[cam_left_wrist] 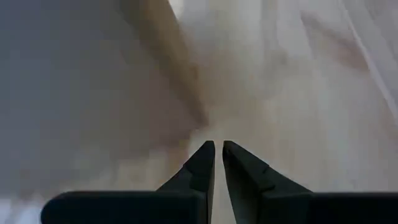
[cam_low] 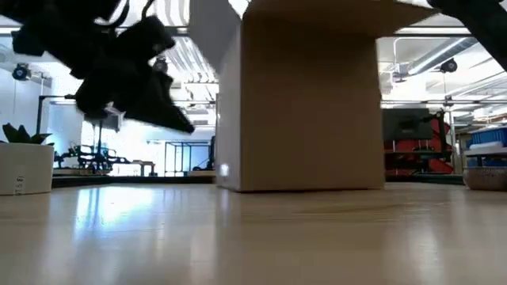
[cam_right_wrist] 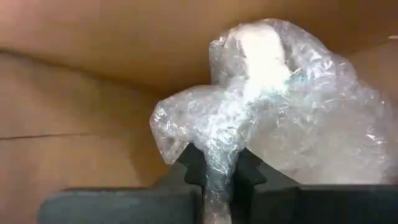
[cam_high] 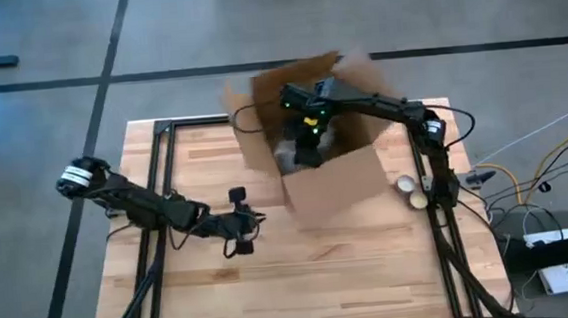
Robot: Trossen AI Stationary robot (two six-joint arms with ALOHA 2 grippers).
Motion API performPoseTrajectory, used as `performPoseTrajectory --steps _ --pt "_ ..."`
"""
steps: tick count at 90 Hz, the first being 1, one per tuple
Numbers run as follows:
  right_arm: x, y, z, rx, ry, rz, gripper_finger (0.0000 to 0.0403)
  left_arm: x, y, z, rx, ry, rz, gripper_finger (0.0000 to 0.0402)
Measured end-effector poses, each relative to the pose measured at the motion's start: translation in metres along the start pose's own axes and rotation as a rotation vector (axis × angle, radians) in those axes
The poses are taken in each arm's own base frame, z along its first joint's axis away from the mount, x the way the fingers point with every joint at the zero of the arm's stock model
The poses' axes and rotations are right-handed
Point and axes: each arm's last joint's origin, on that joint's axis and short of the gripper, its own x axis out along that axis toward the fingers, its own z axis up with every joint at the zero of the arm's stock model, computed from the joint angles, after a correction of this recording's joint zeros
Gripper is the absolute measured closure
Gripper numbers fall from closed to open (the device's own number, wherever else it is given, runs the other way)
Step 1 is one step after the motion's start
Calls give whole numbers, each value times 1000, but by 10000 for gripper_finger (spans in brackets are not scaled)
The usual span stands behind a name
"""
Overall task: Wrap mug
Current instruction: Put the wrapped blue patterned mug into the cardboard box
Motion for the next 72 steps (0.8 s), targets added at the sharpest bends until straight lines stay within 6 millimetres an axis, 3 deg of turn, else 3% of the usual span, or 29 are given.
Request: performPoseTrajectory --steps 18,33,72 --pt "-11 -16 11 -53 -76 -253 394 -9 6 18 1 -67 19 381" --pt "-1 -21 16 -82 -139 -270 394 -9 7 23 11 -77 24 381" --pt "71 -34 -10 121 80 -205 394 -8 9 22 16 -71 70 381"
